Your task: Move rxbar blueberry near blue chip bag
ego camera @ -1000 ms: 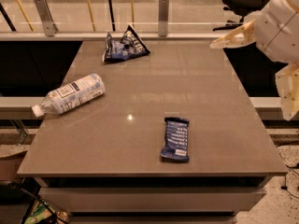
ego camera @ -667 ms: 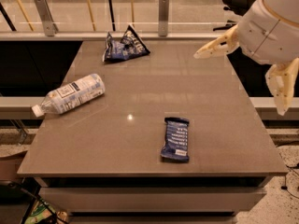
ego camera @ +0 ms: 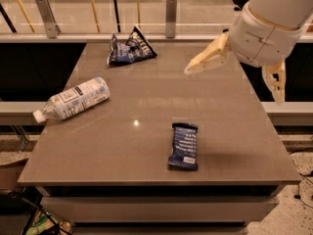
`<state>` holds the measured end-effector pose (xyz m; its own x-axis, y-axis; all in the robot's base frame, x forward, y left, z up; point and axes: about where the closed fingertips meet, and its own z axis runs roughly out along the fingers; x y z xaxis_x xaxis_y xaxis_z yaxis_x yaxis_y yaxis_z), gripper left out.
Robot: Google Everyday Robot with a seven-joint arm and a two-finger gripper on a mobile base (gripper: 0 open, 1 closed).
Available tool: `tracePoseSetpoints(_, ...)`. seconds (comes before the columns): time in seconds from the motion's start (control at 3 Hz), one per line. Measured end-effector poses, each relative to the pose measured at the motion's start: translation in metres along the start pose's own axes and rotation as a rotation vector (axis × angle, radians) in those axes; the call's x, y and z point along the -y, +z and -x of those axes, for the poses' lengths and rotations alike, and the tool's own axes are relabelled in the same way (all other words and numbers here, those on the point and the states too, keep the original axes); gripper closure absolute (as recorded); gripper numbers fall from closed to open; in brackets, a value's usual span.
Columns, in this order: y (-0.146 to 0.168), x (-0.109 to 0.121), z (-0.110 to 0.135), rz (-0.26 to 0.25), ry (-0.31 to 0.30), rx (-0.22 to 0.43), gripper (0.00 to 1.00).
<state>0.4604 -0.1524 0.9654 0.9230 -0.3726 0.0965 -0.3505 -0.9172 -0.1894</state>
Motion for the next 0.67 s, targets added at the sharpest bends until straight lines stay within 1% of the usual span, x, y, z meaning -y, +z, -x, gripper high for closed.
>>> tracePoseSetpoints(0.33,0.0272,0.0035,-0.0134,-0.018,-0.101,0.03,0.0)
tracePoseSetpoints(0.67,0.0271,0.0039,-0.0137,-0.02,-0.1,0.029,0.0)
